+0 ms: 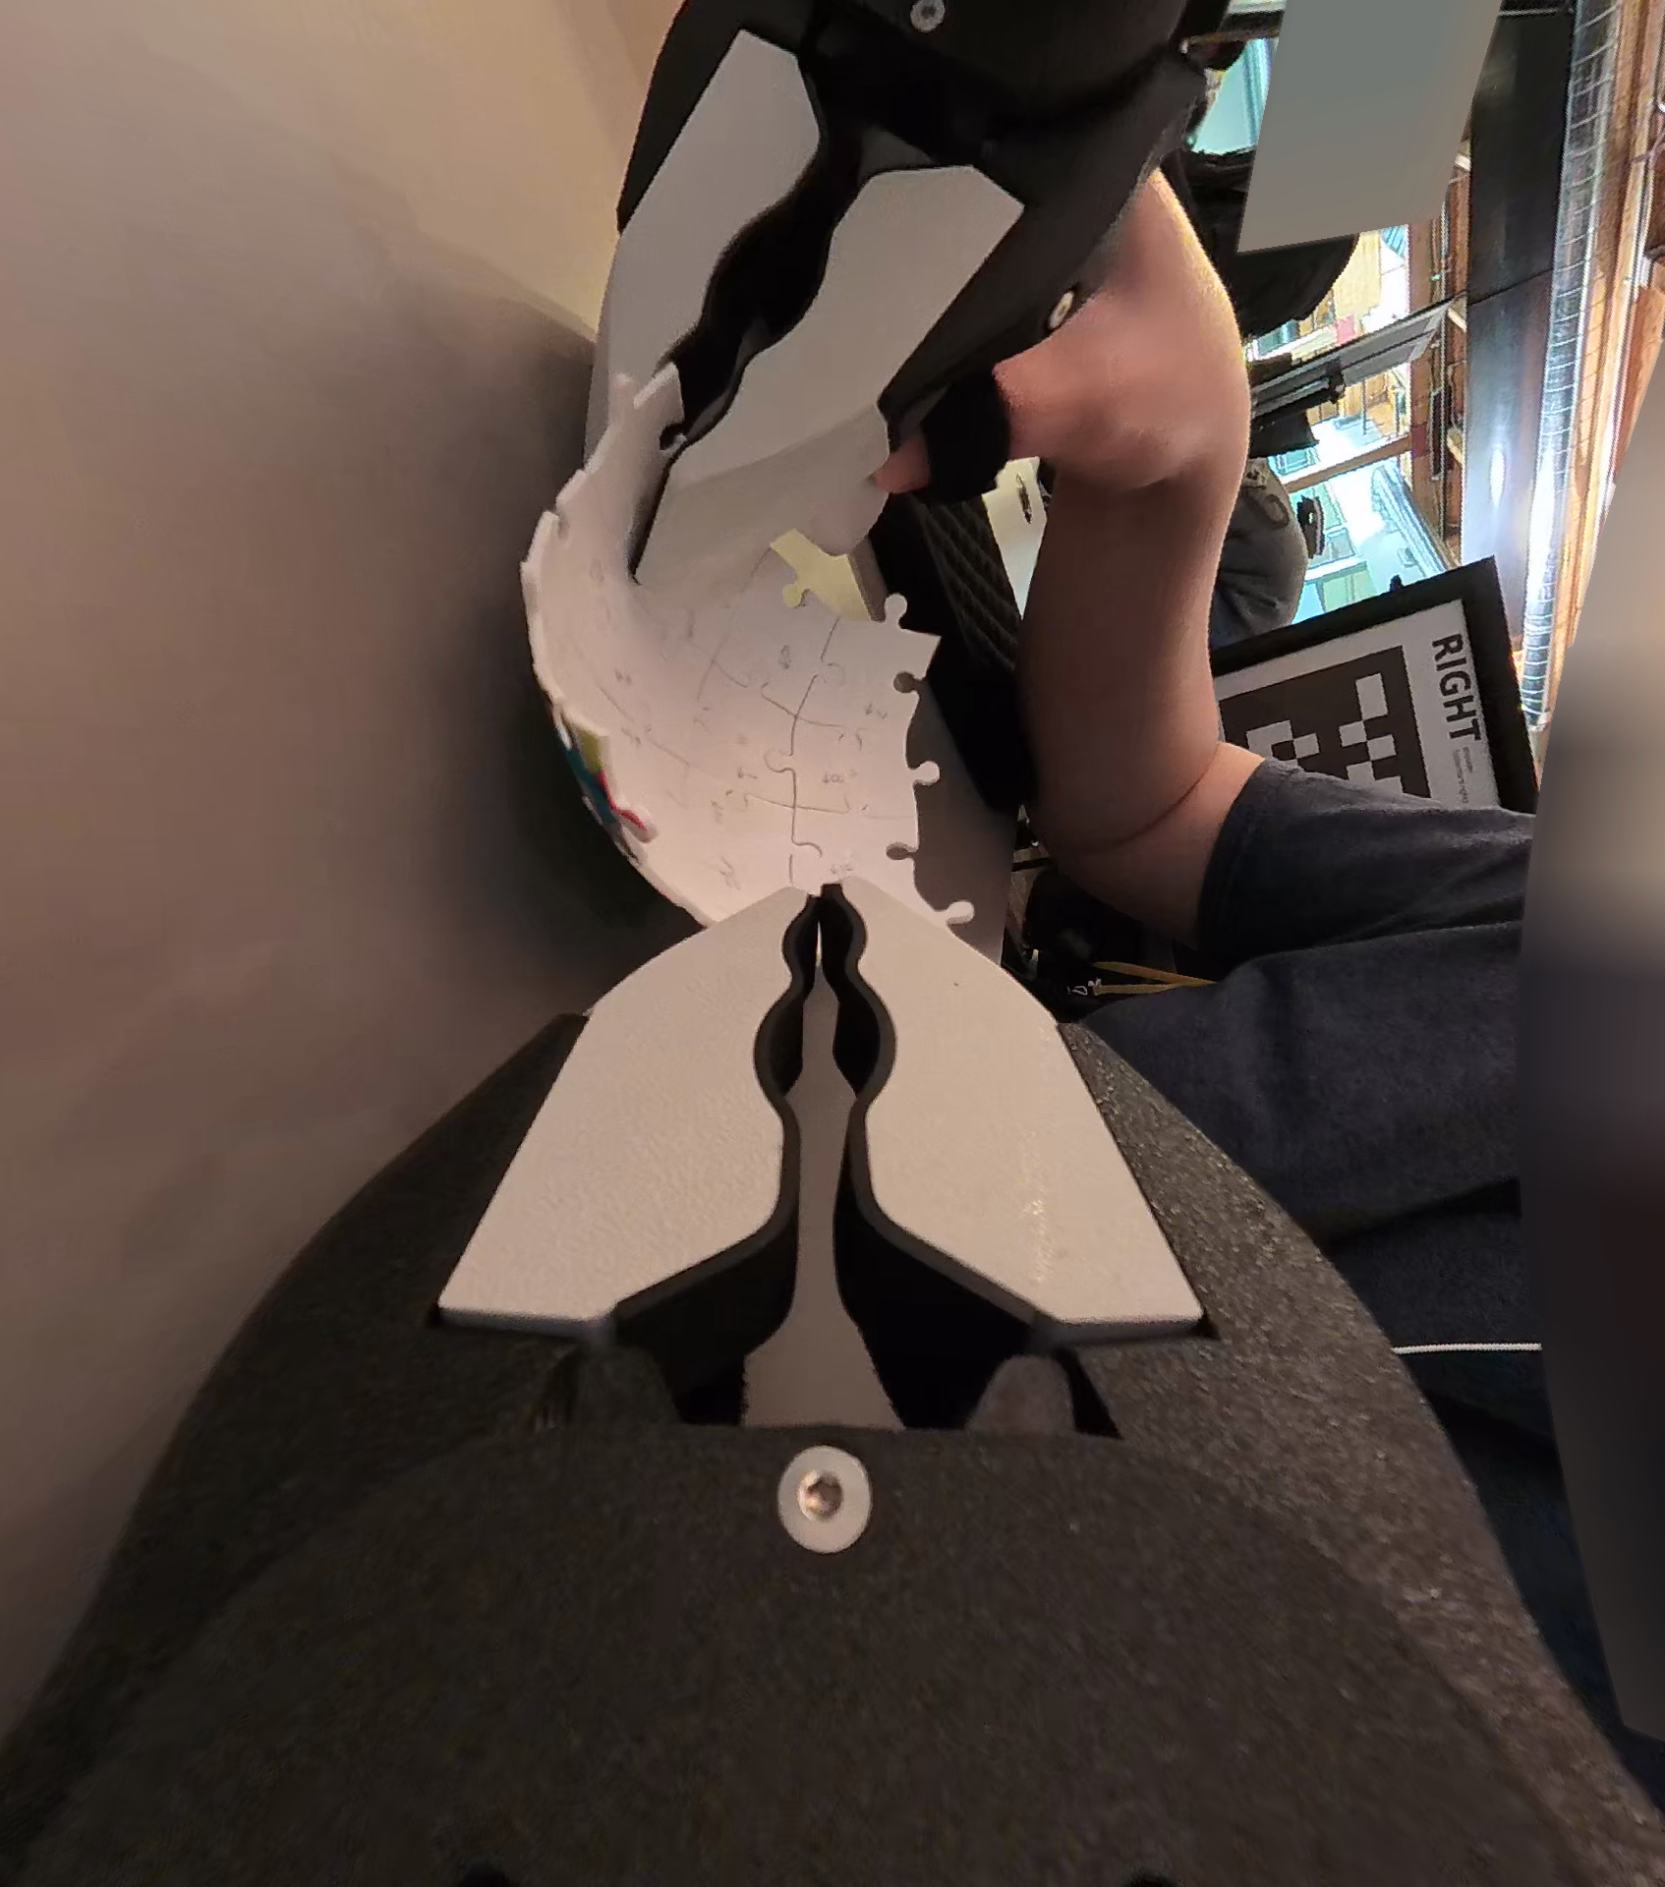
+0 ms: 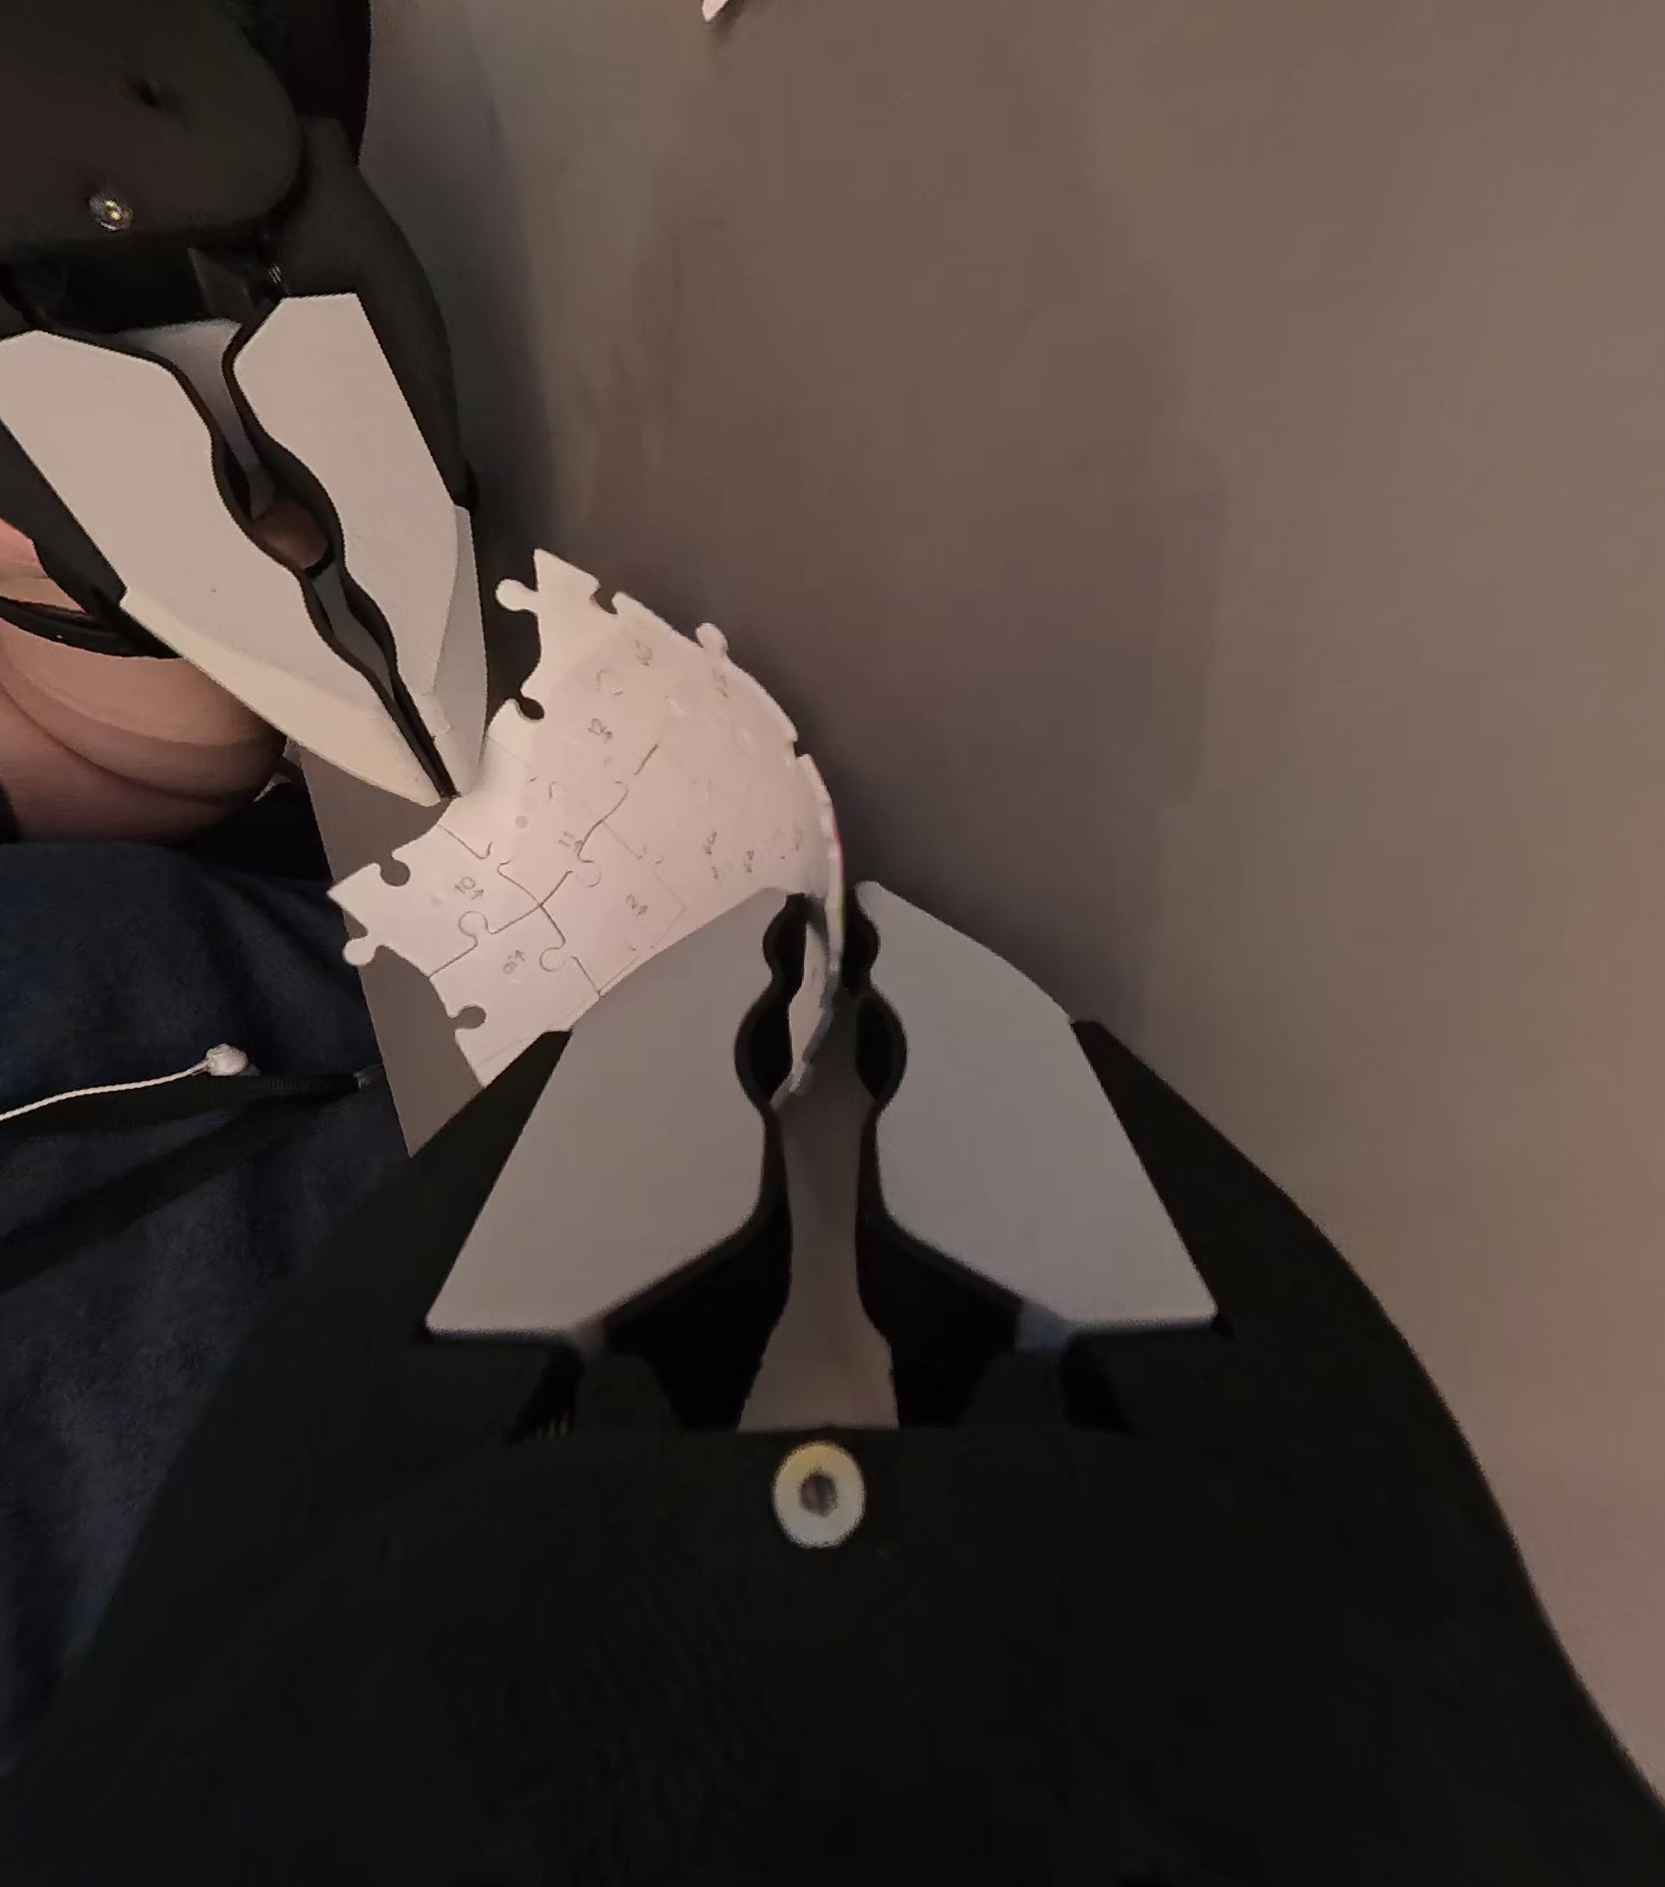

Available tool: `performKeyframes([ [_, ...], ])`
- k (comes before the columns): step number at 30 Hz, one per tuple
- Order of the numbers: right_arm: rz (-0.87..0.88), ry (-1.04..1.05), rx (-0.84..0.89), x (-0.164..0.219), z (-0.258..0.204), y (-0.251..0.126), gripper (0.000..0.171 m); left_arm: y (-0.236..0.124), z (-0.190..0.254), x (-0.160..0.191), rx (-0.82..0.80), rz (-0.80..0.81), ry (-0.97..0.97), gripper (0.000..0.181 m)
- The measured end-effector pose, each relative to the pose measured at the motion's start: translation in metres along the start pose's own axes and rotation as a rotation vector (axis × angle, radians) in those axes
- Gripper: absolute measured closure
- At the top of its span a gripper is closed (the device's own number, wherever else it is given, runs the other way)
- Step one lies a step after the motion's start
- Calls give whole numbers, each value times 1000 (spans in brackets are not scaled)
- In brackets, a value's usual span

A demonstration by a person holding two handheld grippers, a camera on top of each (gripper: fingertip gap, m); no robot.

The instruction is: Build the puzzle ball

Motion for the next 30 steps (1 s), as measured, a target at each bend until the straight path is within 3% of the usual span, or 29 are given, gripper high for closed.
performKeyframes([
  [9,-52,-33,9,-2,-1,0,163,3,2,0,3,-28,0,181],
  [18,91,16,-195,-17,-2,-9,161,3,-2,0,8,-28,-11,181],
  [30,25,-28,-131,-16,-1,2,167,8,-1,-1,14,-38,-5,181],
])
Point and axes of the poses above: each gripper's, where its closed fingertips meet, y out along the fingers, x out of its underside, z = x × y across the jaws, the point moved 3 cm from there along -y, back along the fingers, and after that the axes turned 3 degrees about y, right-handed, at the moved point
